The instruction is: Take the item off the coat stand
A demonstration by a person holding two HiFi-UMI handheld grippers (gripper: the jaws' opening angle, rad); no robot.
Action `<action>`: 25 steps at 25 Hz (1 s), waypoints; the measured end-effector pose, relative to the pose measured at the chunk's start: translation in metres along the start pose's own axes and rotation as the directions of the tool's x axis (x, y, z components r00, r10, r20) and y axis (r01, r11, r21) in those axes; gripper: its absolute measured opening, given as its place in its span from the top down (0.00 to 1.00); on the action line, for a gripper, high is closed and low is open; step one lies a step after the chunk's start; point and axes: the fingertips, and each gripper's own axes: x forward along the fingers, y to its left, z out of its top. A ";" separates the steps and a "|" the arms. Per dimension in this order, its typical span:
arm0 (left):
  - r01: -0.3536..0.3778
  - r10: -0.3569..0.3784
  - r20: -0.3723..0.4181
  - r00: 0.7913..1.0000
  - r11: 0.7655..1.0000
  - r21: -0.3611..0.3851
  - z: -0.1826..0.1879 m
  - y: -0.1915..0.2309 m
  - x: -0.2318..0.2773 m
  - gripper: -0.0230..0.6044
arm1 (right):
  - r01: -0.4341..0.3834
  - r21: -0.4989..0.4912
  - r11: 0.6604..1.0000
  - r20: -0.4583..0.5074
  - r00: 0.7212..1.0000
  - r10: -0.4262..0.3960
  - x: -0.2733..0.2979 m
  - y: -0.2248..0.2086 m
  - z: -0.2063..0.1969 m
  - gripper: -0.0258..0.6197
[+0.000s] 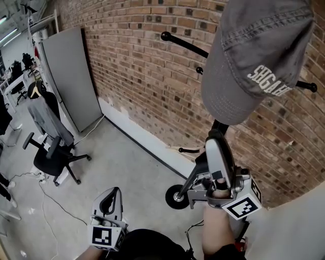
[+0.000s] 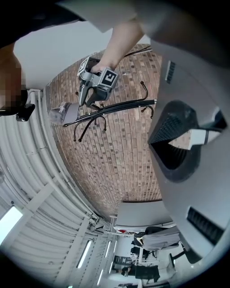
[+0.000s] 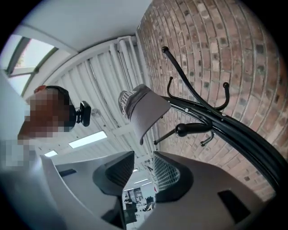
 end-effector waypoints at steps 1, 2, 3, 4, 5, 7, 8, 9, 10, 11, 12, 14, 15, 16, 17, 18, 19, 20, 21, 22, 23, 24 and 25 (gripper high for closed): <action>-0.007 0.007 -0.003 1.000 1.000 0.004 0.000 0.002 -0.002 0.92 | -0.019 0.005 1.000 0.018 1.000 0.019 0.004 0.002 0.006 0.79; -0.016 0.016 -0.002 1.000 1.000 0.003 0.001 0.005 -0.003 0.92 | -0.032 0.008 0.999 0.037 0.999 0.032 0.007 0.003 0.012 0.79; -0.026 0.026 0.000 1.000 1.000 -0.001 0.002 0.008 -0.005 0.92 | -0.040 0.013 0.999 0.058 0.998 0.039 0.009 0.003 0.018 0.79; -0.035 0.035 0.002 0.999 0.999 -0.004 0.003 0.011 -0.006 0.92 | -0.045 0.017 0.999 0.080 0.996 0.043 0.012 0.002 0.025 0.79; -0.042 0.042 0.003 0.999 0.999 -0.004 0.005 0.013 -0.007 0.92 | -0.051 0.017 0.999 0.103 0.993 0.049 0.014 0.002 0.031 0.79; -0.051 0.051 0.002 0.999 0.999 0.006 0.005 0.016 -0.009 0.92 | -0.072 0.011 0.997 0.152 0.986 0.070 0.018 0.002 0.043 0.79; -0.055 0.055 0.000 0.999 0.998 0.012 0.004 0.016 -0.009 0.92 | -0.085 0.011 0.996 0.176 0.981 0.082 0.019 0.003 0.048 0.79; -0.058 0.058 -0.001 0.998 0.998 0.014 0.003 0.016 -0.010 0.92 | -0.096 0.014 0.995 0.201 0.975 0.092 0.019 0.002 0.054 0.79; -0.061 0.061 -0.002 0.998 0.998 0.015 0.002 0.016 -0.011 0.92 | -0.104 0.016 0.994 0.224 0.970 0.098 0.020 0.002 0.059 0.79; -0.064 0.064 -0.003 0.998 0.998 0.013 0.000 0.017 -0.011 0.92 | -0.110 0.016 0.994 0.243 0.965 0.103 0.020 0.002 0.064 0.79; -0.067 0.067 -0.005 0.998 0.998 0.009 -0.001 0.017 -0.012 0.92 | -0.118 0.013 0.993 0.258 0.960 0.111 0.021 0.003 0.069 0.79; -0.070 0.070 -0.009 0.997 0.998 0.003 -0.003 0.020 -0.014 0.92 | -0.143 -0.004 0.990 0.275 0.951 0.138 0.022 0.011 0.074 0.80; -0.070 0.070 -0.008 0.998 0.998 0.002 -0.003 0.021 -0.015 0.92 | -0.154 -0.023 0.988 0.277 0.948 0.154 0.022 0.017 0.076 0.83; -0.068 0.068 -0.004 0.998 0.998 0.001 -0.002 0.023 -0.016 0.92 | -0.161 -0.049 0.986 0.276 0.946 0.169 0.023 0.024 0.077 0.87; -0.066 0.066 -0.001 0.998 0.998 0.001 -0.001 0.025 -0.017 0.92 | -0.167 -0.078 0.983 0.273 0.945 0.182 0.023 0.031 0.078 0.89; -0.064 0.064 0.002 0.998 0.998 0.000 0.000 0.027 -0.018 0.92 | -0.172 -0.107 0.979 0.270 0.943 0.195 0.024 0.039 0.079 0.91; -0.062 0.062 0.004 0.998 0.998 -0.003 0.001 0.030 -0.020 0.92 | -0.178 -0.134 0.975 0.266 0.941 0.208 0.026 0.047 0.081 0.91; -0.061 0.061 0.006 0.998 0.998 -0.006 0.002 0.033 -0.021 0.92 | -0.182 -0.161 0.970 0.263 0.939 0.220 0.028 0.055 0.083 0.91; -0.062 0.062 0.008 0.998 0.998 -0.009 0.004 0.037 -0.023 0.92 | -0.186 -0.189 0.964 0.260 0.937 0.232 0.031 0.062 0.085 0.91; -0.065 0.065 0.008 0.998 0.998 -0.011 0.004 0.041 -0.026 0.92 | -0.189 -0.216 0.958 0.257 0.935 0.242 0.036 0.069 0.088 0.91; -0.070 0.070 0.008 0.997 0.997 -0.013 0.005 0.046 -0.029 0.92 | -0.190 -0.242 0.951 0.255 0.934 0.252 0.041 0.075 0.092 0.91; -0.076 0.076 0.007 0.997 0.997 -0.017 0.005 0.052 -0.030 0.92 | -0.192 -0.269 0.944 0.250 0.932 0.260 0.048 0.081 0.097 0.91; -0.080 0.080 0.009 0.997 0.997 -0.022 0.005 0.056 -0.031 0.92 | -0.193 -0.296 0.936 0.244 0.932 0.269 0.056 0.086 0.101 0.91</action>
